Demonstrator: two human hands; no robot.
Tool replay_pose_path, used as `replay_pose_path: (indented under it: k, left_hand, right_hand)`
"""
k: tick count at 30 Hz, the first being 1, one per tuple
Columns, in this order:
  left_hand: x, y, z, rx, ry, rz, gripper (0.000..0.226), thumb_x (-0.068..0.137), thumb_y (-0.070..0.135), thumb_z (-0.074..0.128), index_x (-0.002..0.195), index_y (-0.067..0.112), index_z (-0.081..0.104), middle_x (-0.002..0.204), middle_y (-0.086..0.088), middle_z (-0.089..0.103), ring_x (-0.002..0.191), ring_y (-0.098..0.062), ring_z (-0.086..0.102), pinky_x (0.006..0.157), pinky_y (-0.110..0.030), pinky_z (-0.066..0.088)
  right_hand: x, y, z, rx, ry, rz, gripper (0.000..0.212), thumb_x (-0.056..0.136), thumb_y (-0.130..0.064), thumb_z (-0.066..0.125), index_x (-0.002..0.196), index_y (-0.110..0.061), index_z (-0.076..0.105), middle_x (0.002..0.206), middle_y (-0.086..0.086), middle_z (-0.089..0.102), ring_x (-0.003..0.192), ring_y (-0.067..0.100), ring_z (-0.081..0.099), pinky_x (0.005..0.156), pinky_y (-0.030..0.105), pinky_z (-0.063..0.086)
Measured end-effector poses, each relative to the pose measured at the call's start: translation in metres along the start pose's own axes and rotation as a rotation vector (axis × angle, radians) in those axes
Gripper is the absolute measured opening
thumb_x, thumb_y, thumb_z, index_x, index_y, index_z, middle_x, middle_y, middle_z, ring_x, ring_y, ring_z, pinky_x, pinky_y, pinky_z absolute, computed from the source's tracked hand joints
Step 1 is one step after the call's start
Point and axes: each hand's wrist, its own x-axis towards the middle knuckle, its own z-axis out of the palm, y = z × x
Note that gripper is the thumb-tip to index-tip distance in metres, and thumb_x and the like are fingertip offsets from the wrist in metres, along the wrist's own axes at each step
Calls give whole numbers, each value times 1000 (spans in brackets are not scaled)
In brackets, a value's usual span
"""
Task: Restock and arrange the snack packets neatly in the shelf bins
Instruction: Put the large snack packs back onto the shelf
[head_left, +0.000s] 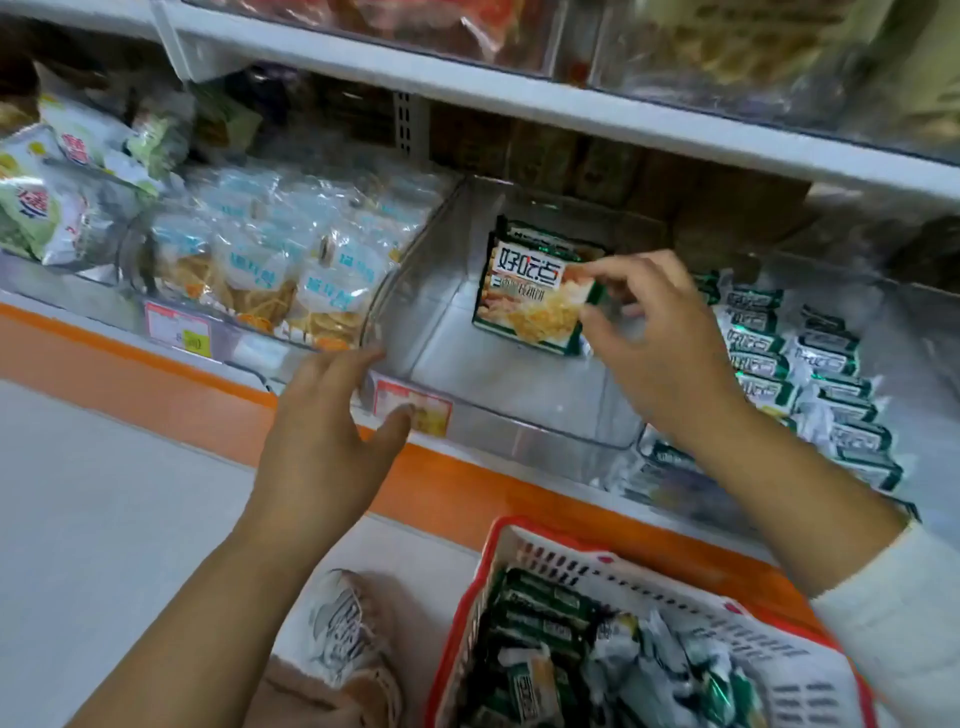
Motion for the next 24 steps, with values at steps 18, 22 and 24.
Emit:
replay_pose_path:
  k: [18,22,24]
  left_hand:
    - [-212,-53,157,98,-853,-453,40,91,14,62,130,21,57,111,0,65,91,-15,65,78,-32,57]
    - [-216,-61,158,69,-836,-500,46,89,13,66,132,22,55,105,5,63,90,-15,65,80,-39,59]
    - [-217,-68,158,48,-825,-546,46,89,12,65,132,22,54,104,7,62,91,-17,66,79,-44,59]
  right_hand:
    - [-365,117,132,161,-926,896,33,90,-30,66,111,-5,65,113,20,63,101,35,62,69,31,48]
    - [-372,117,153,89,-981,867,71,88,-36,68,147,-17,33,145,9,33,130,29,39,95,35,44]
    - [-372,116,155,35,-1000,844,74,89,-42,65,148,-17,29,145,11,33,129,30,41,99,38,44]
